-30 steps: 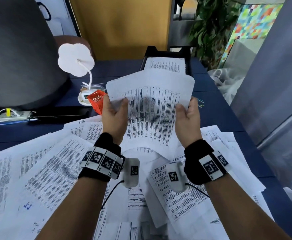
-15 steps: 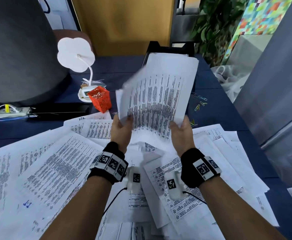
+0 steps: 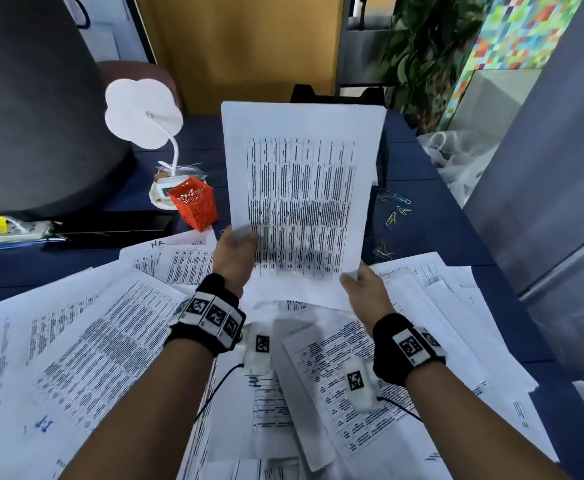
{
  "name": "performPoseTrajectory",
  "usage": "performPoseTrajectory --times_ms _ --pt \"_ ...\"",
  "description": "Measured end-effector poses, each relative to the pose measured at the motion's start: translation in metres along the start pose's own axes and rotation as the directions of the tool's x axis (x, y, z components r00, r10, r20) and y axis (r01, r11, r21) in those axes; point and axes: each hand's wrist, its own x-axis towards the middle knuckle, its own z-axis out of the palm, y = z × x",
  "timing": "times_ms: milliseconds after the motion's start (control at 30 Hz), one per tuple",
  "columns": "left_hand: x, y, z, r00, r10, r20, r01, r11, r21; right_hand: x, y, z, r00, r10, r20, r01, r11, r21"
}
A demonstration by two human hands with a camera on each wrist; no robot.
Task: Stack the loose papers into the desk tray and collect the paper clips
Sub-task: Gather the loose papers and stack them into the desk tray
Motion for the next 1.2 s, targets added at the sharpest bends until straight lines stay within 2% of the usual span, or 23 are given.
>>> performPoseTrajectory --times_ms 100,233,433,633,767,900,1067,1200 --pt "0.014 0.011 0.006 1.000 -0.003 -0.004 0.003 1.000 0.000 0.004 -0.004 -0.005 0.997 0.064 0.050 -0.068 0.994 0.081" --pt "0.023 0.016 0.016 1.000 0.008 -0.006 -0.007 0.998 0.059 0.019 -0.011 -0.007 0.998 0.051 -0.035 -0.046 0.990 0.131" --pt "0.031 0.016 0.028 0.996 -0.005 0.090 -0.017 0.968 0.250 0.042 -0.040 -0.014 0.996 0.010 -0.091 0.008 0.980 0.197" --pt "0.055 0.032 0.043 0.972 -0.081 0.219 0.007 0.947 0.322 0.074 -0.070 -0.022 0.992 -0.014 -0.129 0.037 0.982 0.183" --pt "0.080 0.046 0.055 0.984 -0.016 0.176 -0.040 0.950 0.311 0.097 -0.095 -0.027 0.993 -0.023 -0.116 0.045 0.980 0.195" --pt "0.105 0.052 0.067 0.982 0.029 0.184 -0.085 0.948 0.306 0.124 -0.114 -0.033 0.991 -0.022 -0.129 0.052 0.972 0.231" --pt "0.131 0.058 0.086 0.995 0.061 0.076 -0.081 0.950 0.301 0.161 -0.121 -0.034 0.950 -0.049 -0.309 0.121 0.968 0.218" --pt "0.147 0.057 0.095 0.994 0.103 0.020 -0.103 0.929 0.356 0.182 -0.122 -0.033 0.904 -0.096 -0.417 0.152 0.983 0.101"
